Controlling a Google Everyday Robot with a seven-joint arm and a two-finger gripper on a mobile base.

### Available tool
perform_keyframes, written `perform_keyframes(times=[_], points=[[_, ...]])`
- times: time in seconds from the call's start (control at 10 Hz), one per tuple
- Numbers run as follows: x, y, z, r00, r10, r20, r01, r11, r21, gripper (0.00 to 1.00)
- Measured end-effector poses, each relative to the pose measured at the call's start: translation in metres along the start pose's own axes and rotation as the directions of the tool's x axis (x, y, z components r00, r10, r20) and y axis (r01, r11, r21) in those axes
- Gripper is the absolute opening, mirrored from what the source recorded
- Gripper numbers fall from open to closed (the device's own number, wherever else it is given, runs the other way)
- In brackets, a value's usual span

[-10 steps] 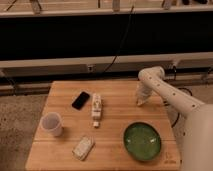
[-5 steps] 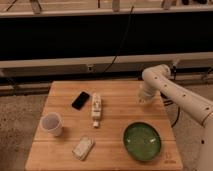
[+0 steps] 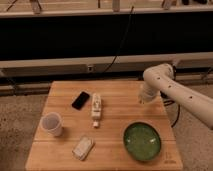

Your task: Place the pepper in the ceramic bowl

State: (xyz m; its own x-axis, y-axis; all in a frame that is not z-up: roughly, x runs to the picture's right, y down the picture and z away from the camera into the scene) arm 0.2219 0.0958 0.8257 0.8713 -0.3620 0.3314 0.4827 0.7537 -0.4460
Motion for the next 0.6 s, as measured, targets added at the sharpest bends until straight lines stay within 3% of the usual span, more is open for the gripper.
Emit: perform_keyframes(times=[0.6], points=[[-0.032,0.036,-0.010,0.999,-0.025,0.022,0.025,1.000,-0.005,0.01]])
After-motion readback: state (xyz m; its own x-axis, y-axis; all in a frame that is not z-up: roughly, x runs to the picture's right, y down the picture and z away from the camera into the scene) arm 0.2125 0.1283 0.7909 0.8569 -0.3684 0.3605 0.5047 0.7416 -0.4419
